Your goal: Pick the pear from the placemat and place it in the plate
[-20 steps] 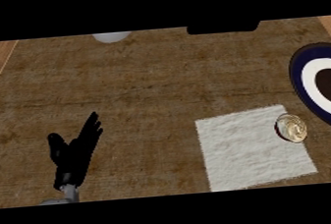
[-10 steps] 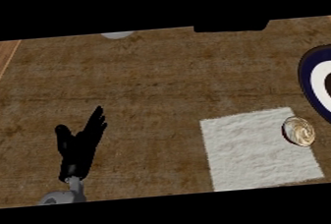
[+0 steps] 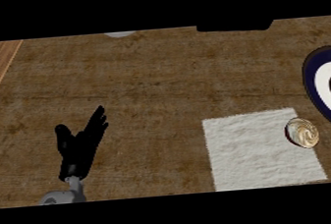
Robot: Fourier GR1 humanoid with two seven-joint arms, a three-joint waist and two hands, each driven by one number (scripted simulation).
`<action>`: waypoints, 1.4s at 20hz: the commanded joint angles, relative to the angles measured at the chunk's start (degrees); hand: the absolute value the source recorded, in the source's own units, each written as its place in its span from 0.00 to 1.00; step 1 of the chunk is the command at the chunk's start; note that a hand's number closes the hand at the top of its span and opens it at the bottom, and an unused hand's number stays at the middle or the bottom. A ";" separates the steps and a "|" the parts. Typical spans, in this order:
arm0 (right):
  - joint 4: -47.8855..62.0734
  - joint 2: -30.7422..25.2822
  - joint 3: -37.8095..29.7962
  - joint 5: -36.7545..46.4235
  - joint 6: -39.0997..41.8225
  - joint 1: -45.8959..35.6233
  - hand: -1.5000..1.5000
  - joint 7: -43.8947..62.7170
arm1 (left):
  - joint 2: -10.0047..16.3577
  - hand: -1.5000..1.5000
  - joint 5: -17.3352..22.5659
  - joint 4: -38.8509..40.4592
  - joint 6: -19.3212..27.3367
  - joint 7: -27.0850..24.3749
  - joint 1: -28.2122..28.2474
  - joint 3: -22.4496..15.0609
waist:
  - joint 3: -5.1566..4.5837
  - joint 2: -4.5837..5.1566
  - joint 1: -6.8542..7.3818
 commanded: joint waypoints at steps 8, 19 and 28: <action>6.63 -6.13 -10.20 -10.11 14.29 -1.29 0.00 -1.11 | 0.18 0.50 -0.43 -2.22 0.29 -1.33 3.11 -0.13 | 0.02 -0.19 -0.68; 4.59 -9.45 -7.72 -9.12 36.30 10.26 0.00 -6.15 | -0.63 0.50 -0.65 -1.17 0.97 -1.51 3.69 -0.11 | 0.14 -0.61 -2.74; -0.59 -9.40 -5.00 -7.59 36.03 19.39 0.00 -12.60 | 0.62 0.50 0.54 -0.82 0.84 -0.77 3.26 2.14 | 0.25 -0.88 -3.84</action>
